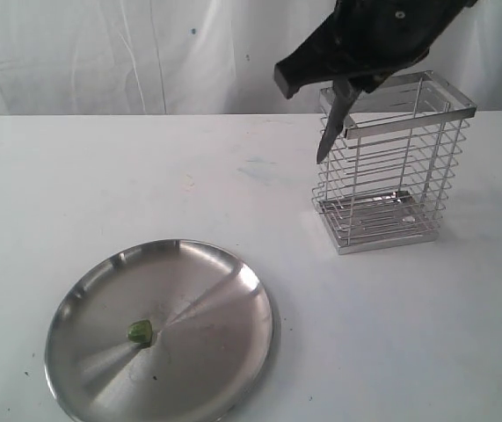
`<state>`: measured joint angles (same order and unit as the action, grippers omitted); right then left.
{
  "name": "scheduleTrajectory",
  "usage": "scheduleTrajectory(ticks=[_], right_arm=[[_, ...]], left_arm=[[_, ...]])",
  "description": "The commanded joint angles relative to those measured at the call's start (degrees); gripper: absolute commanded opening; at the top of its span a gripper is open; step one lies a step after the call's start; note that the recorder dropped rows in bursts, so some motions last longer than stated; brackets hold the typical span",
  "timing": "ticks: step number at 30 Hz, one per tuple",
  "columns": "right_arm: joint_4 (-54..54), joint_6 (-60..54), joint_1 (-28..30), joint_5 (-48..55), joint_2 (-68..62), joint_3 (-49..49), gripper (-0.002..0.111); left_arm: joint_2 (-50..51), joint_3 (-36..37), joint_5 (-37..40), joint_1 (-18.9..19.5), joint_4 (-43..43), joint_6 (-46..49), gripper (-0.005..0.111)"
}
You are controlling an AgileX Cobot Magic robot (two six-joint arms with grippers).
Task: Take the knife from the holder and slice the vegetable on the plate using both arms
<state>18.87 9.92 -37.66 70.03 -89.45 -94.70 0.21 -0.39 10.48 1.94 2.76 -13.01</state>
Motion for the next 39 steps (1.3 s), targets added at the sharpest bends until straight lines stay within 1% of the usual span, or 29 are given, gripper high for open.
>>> scheduleTrajectory(ticks=[1, 5, 11, 13, 15, 17, 20, 23, 26, 28, 31, 32, 33, 35, 37, 38, 39], right_arm=[[-3.6, 0.7, 0.4, -0.1, 3.7, 0.1, 0.000], [-9.7, 0.7, 0.4, -0.1, 6.1, 0.1, 0.000], [-14.2, -2.7, -1.3, -0.1, 7.2, 0.4, 0.000], [-19.3, -3.7, -1.3, -0.9, 7.7, 2.0, 0.000], [-27.1, -6.0, -1.3, -8.4, 9.0, 5.0, 0.000], [-32.9, -8.8, -1.3, -13.0, 10.6, 8.9, 0.000], [-34.2, -9.9, -1.3, -16.4, 14.1, 16.7, 0.000], [-34.2, -10.9, -1.3, -23.3, 18.2, 26.8, 0.000], [-38.9, -18.6, -1.3, -30.0, 22.0, 34.2, 0.000], [-43.4, -21.3, -1.3, -31.3, 24.1, 37.6, 0.000], [-46.5, -21.5, -1.3, -31.3, 26.6, 40.4, 0.000], [-46.5, -21.5, -1.3, -31.3, 27.1, 41.2, 0.000], [-46.5, -21.5, -1.3, -31.3, 27.6, 42.0, 0.000], [-46.5, -21.6, -1.3, -30.3, 27.8, 43.4, 0.000], [-46.8, -21.6, -1.3, -29.6, 27.8, 45.2, 0.000], [-47.8, -21.9, -1.3, -29.4, 27.8, 45.9, 0.000], [-49.2, -22.7, -1.3, -29.4, 27.8, 46.8, 0.000]], left_arm=[[-0.2, 0.4, -0.4, -0.4, -0.1, 0.0, 0.000], [-0.2, 0.4, -0.4, -0.4, -0.1, 0.0, 0.000], [-0.2, 0.4, -0.4, -0.4, -0.1, 0.0, 0.000], [-0.2, 0.4, -0.4, -0.4, -0.1, 0.0, 0.000], [-0.2, 0.4, -0.4, -0.4, -0.1, 0.0, 0.000], [-0.2, 0.4, -0.4, -0.4, -0.1, 0.0, 0.000], [-0.2, 0.4, -0.4, -0.4, -0.1, 0.0, 0.000], [-0.2, 0.4, -0.4, -0.4, -0.1, 0.0, 0.000], [-0.2, 0.4, -0.4, -0.4, -0.1, 0.0, 0.000], [-0.2, 0.4, -0.4, -0.4, -0.1, 0.0, 0.000], [-0.2, 0.4, -0.8, -0.4, -0.1, 0.0, 0.000], [-0.2, 0.4, -2.3, -0.4, -1.2, -0.8, 0.000], [-0.2, 0.4, -4.3, -0.4, -4.1, -3.3, 0.000], [-0.2, 0.4, -9.9, -0.4, -17.9, -14.9, 0.000], [-0.2, 0.4, -12.8, -0.4, -28.7, -23.9, 0.000], [-0.2, 0.4, -14.3, -0.4, -32.0, -26.0, 0.000], [-0.2, 0.4, -15.3, -0.4, -33.4, -26.1, 0.000]])
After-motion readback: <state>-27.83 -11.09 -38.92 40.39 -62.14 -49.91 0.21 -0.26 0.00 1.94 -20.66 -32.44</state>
